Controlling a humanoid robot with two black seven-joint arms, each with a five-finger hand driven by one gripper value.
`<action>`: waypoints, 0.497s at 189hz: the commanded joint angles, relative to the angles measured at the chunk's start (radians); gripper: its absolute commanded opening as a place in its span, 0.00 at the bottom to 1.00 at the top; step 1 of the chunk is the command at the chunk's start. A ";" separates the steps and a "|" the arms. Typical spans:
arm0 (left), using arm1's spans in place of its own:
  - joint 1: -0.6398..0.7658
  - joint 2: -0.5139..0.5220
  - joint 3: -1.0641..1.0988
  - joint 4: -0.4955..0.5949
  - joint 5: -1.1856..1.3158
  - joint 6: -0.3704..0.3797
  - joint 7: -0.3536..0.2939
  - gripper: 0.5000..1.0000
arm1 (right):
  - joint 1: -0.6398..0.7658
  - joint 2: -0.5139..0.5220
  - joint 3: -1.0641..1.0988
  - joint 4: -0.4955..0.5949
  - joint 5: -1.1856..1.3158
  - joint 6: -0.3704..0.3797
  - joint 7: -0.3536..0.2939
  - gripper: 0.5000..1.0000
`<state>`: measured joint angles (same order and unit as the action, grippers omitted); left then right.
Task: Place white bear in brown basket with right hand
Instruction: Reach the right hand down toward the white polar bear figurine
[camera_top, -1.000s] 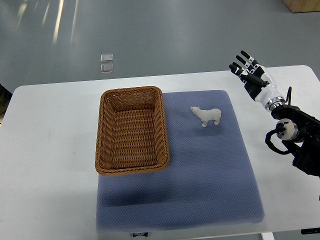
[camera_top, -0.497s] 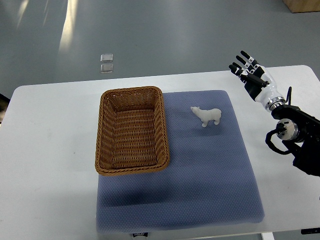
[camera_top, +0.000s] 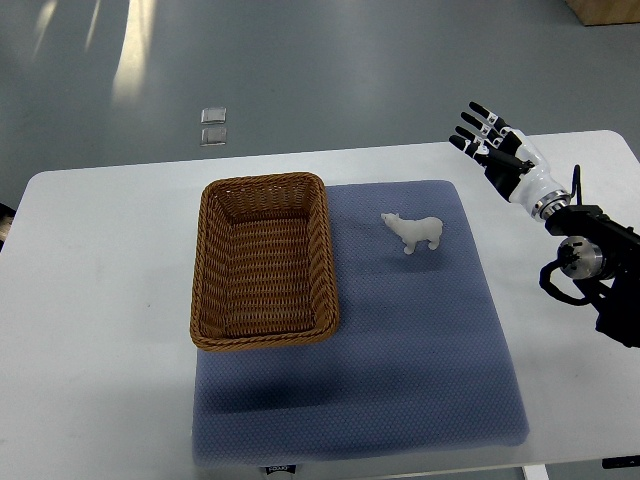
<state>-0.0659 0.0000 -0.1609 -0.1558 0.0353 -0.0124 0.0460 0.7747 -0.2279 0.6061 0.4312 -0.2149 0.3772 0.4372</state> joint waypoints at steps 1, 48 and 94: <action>0.000 0.000 0.000 -0.001 0.000 0.000 -0.002 1.00 | 0.006 -0.002 0.001 0.001 -0.135 0.000 0.002 0.85; 0.000 0.000 0.001 -0.001 0.000 0.000 0.000 1.00 | 0.043 -0.016 0.000 0.020 -0.334 0.002 0.008 0.85; 0.000 0.000 0.000 0.001 0.000 0.000 0.000 1.00 | 0.067 -0.056 -0.016 0.061 -0.518 0.020 0.009 0.84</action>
<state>-0.0659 0.0000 -0.1609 -0.1563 0.0353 -0.0122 0.0457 0.8303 -0.2648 0.5966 0.4744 -0.6482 0.3936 0.4449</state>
